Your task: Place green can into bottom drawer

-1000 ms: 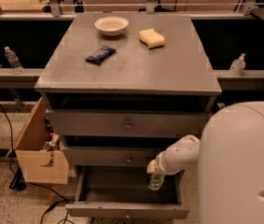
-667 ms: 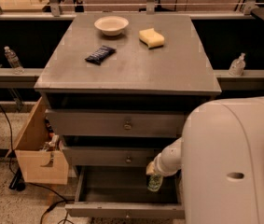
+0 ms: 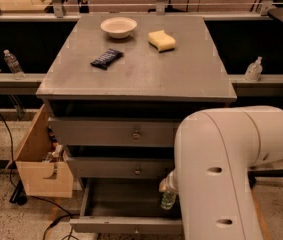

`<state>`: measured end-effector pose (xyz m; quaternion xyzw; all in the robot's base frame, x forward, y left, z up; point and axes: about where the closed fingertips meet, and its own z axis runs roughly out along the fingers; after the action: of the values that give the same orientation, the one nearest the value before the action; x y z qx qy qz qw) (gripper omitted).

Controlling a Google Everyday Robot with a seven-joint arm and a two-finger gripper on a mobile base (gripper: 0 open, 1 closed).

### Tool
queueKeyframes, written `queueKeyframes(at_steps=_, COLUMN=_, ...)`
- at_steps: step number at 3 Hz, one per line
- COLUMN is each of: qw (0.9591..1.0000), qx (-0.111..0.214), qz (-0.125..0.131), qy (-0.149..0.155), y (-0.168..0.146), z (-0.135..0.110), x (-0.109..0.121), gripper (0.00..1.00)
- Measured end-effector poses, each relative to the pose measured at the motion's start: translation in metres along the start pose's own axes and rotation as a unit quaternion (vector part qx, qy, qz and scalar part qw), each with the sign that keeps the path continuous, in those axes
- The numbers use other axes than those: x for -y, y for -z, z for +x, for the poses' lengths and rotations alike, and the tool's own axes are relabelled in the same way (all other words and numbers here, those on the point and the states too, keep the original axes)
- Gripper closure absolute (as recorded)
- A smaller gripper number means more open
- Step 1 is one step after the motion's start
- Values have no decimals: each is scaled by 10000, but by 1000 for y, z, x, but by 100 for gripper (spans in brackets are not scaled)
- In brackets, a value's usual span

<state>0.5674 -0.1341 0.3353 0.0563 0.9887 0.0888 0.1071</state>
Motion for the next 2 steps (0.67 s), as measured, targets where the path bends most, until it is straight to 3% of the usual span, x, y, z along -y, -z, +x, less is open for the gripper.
queueKeyframes(at_steps=2, qw=9996, qx=169, qz=-136, qy=-164, y=-32, z=4, x=21, gripper=100)
